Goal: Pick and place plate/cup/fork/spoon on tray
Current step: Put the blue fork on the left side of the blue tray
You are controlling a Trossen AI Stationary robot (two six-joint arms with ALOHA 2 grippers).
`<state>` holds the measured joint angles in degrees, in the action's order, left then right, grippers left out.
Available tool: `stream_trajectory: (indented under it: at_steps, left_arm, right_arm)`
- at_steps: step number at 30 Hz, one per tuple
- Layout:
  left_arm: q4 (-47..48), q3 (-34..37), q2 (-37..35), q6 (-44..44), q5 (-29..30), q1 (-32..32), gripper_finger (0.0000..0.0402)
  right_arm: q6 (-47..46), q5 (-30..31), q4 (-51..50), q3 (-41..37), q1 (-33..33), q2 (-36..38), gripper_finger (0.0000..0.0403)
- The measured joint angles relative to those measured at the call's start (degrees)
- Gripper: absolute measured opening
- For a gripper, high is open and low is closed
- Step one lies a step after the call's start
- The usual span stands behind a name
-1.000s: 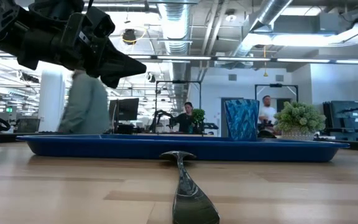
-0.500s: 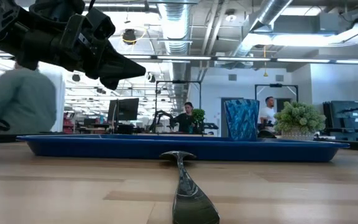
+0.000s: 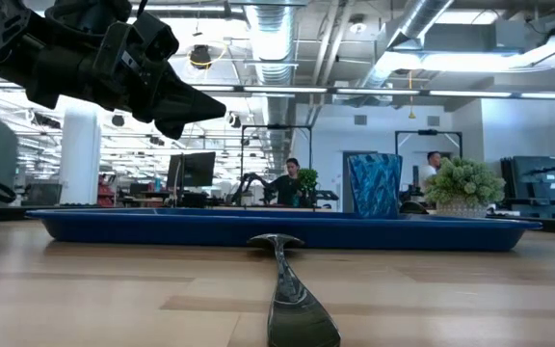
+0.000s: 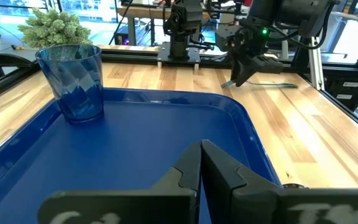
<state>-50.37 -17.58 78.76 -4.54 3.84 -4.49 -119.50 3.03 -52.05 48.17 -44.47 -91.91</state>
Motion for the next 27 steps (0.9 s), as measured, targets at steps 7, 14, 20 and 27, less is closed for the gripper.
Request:
stream_trajectory:
  at_steps: [7,14,20,27]
  left_arm:
    - [0.0,0.0,0.0,0.0,0.0,0.0,0.0]
    - [0.0,0.0,0.0,0.0,0.0,0.0,0.0]
    - [0.0,0.0,0.0,0.0,0.0,0.0,0.0]
    - [0.0,0.0,0.0,0.0,0.0,0.0,0.0]
  right_arm:
    - [2.4,0.0,-0.1,0.0,0.0,0.4,0.0093]
    - [3.8,4.0,-0.5,-0.1,0.0,3.7,0.0099]
    - [5.6,9.9,-0.3,-0.1,0.0,6.6,0.0099]
    - [15.5,28.0,0.1,-0.1,0.0,13.0,0.0099]
